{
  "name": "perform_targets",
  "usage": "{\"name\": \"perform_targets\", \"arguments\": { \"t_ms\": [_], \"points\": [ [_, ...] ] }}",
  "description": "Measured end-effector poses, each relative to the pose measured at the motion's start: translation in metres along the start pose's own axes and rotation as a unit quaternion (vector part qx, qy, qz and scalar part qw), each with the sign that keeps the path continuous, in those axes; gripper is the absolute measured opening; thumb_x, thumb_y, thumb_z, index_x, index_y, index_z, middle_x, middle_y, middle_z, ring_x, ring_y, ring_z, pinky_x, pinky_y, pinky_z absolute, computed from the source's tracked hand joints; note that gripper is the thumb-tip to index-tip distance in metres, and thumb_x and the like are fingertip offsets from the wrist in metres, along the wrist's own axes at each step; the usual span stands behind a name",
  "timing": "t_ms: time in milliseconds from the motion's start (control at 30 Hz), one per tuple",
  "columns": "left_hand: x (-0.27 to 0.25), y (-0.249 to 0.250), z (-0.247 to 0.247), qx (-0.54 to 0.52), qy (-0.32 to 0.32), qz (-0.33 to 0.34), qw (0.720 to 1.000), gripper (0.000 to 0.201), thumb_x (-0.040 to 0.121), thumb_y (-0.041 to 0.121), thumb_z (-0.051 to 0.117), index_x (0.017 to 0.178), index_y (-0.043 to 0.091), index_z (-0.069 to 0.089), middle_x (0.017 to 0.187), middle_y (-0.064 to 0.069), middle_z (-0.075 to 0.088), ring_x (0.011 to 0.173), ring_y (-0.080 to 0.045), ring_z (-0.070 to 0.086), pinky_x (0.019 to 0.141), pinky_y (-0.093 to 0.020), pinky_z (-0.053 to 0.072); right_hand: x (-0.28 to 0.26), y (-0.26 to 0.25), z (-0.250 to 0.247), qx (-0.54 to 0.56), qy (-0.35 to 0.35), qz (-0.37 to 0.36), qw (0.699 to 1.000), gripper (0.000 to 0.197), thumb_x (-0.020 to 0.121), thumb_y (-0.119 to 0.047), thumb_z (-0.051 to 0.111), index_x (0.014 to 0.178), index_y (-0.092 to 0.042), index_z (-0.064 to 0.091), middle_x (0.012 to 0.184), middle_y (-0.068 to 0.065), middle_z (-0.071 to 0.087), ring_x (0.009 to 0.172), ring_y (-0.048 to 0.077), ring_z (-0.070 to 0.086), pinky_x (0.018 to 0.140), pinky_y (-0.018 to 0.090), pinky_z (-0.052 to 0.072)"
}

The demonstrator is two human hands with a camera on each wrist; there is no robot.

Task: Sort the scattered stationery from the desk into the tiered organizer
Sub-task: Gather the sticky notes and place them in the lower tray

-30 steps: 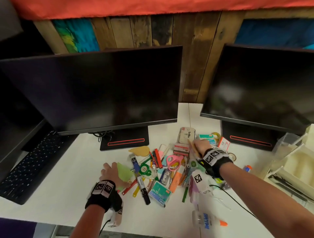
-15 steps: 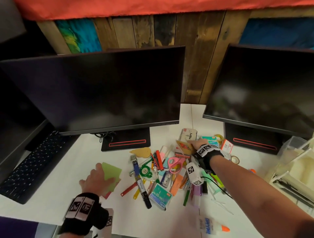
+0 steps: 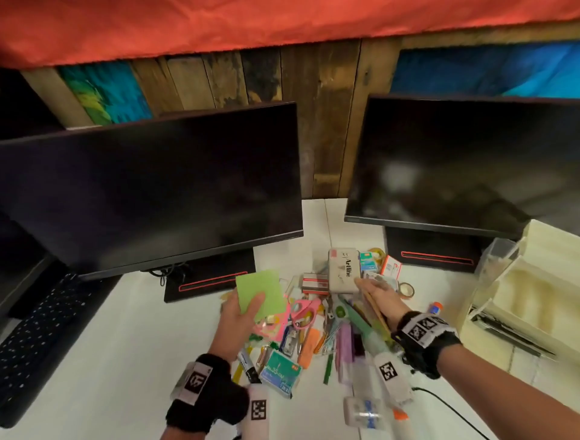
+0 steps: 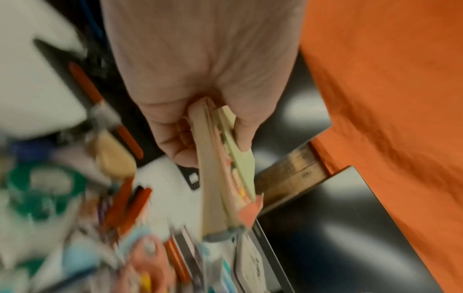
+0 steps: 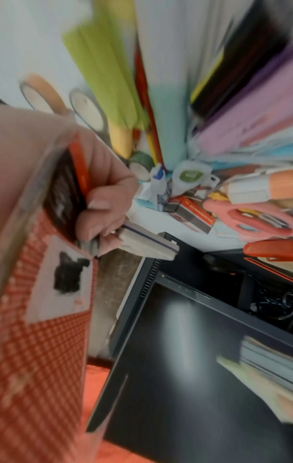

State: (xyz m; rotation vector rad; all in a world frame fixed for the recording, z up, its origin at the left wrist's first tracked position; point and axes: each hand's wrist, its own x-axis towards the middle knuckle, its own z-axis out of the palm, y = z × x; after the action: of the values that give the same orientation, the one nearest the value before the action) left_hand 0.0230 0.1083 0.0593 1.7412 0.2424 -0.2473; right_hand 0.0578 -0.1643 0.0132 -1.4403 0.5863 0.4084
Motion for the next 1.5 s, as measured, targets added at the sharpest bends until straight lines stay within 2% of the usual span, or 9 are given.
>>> {"name": "perform_targets", "arguments": {
  "t_ms": [133,267,400,600,767,900,1133,1333,1500],
  "points": [
    [0.006,-0.002,0.041,0.005,-0.032,-0.100,0.994,0.060,0.087,0.058,0.051,0.136,0.024,0.040,0.134,0.004,0.050,0.126,-0.019,0.044,0.108,-0.040,0.031,-0.032,0.012,-0.022,0.031,-0.021,0.016,0.999,0.021,0.095,-0.023,0.051,0.109,-0.012,0.062,0.106,0.005,0.068,0.086,0.013,0.067,0.067,0.020,0.054],
    [0.017,-0.001,0.076,-0.027,-0.090,-0.133,0.987,0.080,0.073,0.069,0.058,0.137,0.025,0.038,0.141,0.002,0.045,0.128,-0.021,0.044,0.111,-0.051,0.030,-0.065,0.024,-0.046,0.027,0.027,0.029,0.999,0.029,0.093,-0.029,0.054,0.111,-0.007,0.062,0.095,0.006,0.065,0.078,0.015,0.058,0.076,0.033,0.051],
    [0.016,0.008,0.130,-0.084,-0.229,-0.105,0.964,0.021,0.092,0.028,0.057,0.112,0.025,0.060,0.113,0.001,0.070,0.102,-0.014,0.067,0.098,-0.038,0.048,-0.100,0.049,-0.092,0.085,0.084,0.039,0.992,0.036,0.089,-0.031,0.059,0.113,-0.005,0.063,0.082,0.012,0.067,0.041,0.008,0.039,0.038,0.019,0.032],
    [-0.004,0.028,0.216,0.047,-0.374,-0.050,0.925,0.031,0.091,0.014,0.059,0.116,0.031,0.049,0.114,0.006,0.065,0.093,0.002,0.065,0.073,-0.013,0.051,-0.158,0.079,-0.179,0.221,0.149,0.050,0.963,0.076,0.044,-0.038,0.088,0.100,0.008,0.066,0.058,0.010,0.046,0.033,0.007,0.027,0.033,0.016,0.026],
    [-0.021,0.039,0.279,0.129,-0.471,-0.004,0.873,0.061,0.094,0.007,0.053,0.141,0.034,0.025,0.126,0.006,0.051,0.108,-0.005,0.056,0.077,-0.010,0.050,-0.175,0.082,-0.244,0.185,0.278,0.072,0.940,0.026,0.094,-0.016,0.051,0.100,0.008,0.059,0.049,0.007,0.057,0.028,0.012,0.049,0.030,0.016,0.038],
    [-0.033,0.039,0.319,0.192,-0.503,0.021,0.843,0.052,0.097,0.011,0.047,0.139,0.037,0.034,0.137,0.006,0.041,0.097,0.004,0.053,0.076,-0.007,0.047,-0.169,0.086,-0.285,0.154,0.338,0.102,0.923,0.022,0.098,-0.013,0.045,0.106,0.003,0.058,0.074,0.017,0.066,0.046,0.021,0.062,0.036,0.020,0.048],
    [-0.041,0.034,0.368,0.261,-0.533,0.046,0.804,0.040,0.099,0.004,0.035,0.128,0.022,0.056,0.143,0.002,0.042,0.127,-0.007,0.040,0.081,0.001,0.035,-0.153,0.097,-0.301,0.160,0.363,0.152,0.905,0.025,0.091,-0.004,0.048,0.067,-0.001,0.053,0.031,0.005,0.045,0.026,0.017,0.043,0.029,0.015,0.033],
    [-0.041,0.033,0.396,0.302,-0.522,0.026,0.797,0.039,0.097,0.002,0.034,0.122,0.015,0.060,0.140,0.000,0.047,0.131,-0.013,0.040,0.094,-0.014,0.029,-0.134,0.104,-0.304,0.188,0.334,0.157,0.910,0.024,0.089,-0.003,0.048,0.065,-0.006,0.053,0.055,0.010,0.050,0.046,0.020,0.047,0.039,0.023,0.037],
    [-0.040,0.035,0.413,0.312,-0.498,-0.030,0.808,0.039,0.094,0.005,0.033,0.117,0.018,0.062,0.112,-0.005,0.056,0.081,-0.013,0.058,0.054,-0.015,0.045,-0.132,0.105,-0.297,0.140,0.360,0.079,0.919,0.023,0.088,0.005,0.045,0.107,-0.001,0.056,0.093,0.016,0.066,0.078,0.027,0.064,0.070,0.037,0.055]
  ]
}}
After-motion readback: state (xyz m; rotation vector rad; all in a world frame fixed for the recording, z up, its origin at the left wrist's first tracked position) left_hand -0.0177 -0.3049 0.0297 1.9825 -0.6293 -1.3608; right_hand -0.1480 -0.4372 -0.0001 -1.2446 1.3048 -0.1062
